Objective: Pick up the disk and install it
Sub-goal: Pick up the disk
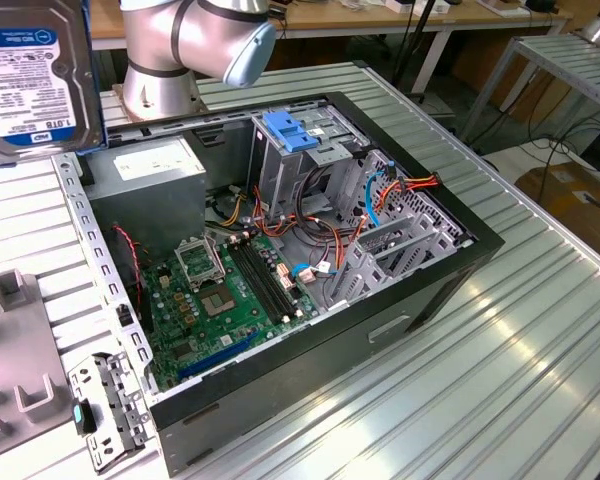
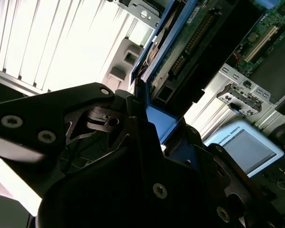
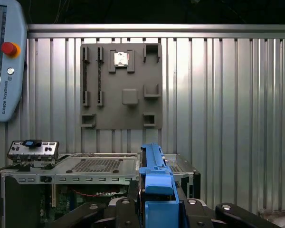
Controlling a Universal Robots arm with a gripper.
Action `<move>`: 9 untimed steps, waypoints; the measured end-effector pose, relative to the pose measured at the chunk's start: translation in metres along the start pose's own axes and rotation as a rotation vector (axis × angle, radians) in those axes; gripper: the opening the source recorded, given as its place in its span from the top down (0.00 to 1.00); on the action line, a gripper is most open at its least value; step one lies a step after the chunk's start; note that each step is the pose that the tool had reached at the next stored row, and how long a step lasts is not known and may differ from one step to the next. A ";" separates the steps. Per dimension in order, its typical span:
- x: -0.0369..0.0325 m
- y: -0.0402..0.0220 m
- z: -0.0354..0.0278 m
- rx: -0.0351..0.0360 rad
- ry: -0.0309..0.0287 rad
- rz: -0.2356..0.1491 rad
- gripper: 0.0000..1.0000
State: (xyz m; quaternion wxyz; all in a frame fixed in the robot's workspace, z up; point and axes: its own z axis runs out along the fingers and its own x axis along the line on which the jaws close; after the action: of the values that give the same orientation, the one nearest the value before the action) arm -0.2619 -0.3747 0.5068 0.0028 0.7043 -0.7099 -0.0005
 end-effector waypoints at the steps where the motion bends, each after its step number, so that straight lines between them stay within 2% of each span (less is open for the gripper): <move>1: 0.0000 -0.0034 0.0000 0.0000 0.0000 0.000 0.63; 8: -0.0002 -0.0298 -0.0001 0.0000 0.0001 0.000 0.63; 9: -0.0003 -0.0314 -0.0001 -0.0001 0.0002 0.000 0.63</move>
State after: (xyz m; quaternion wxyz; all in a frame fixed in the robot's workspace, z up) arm -0.2305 -0.3747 0.5068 0.0029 0.7043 -0.7099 -0.0004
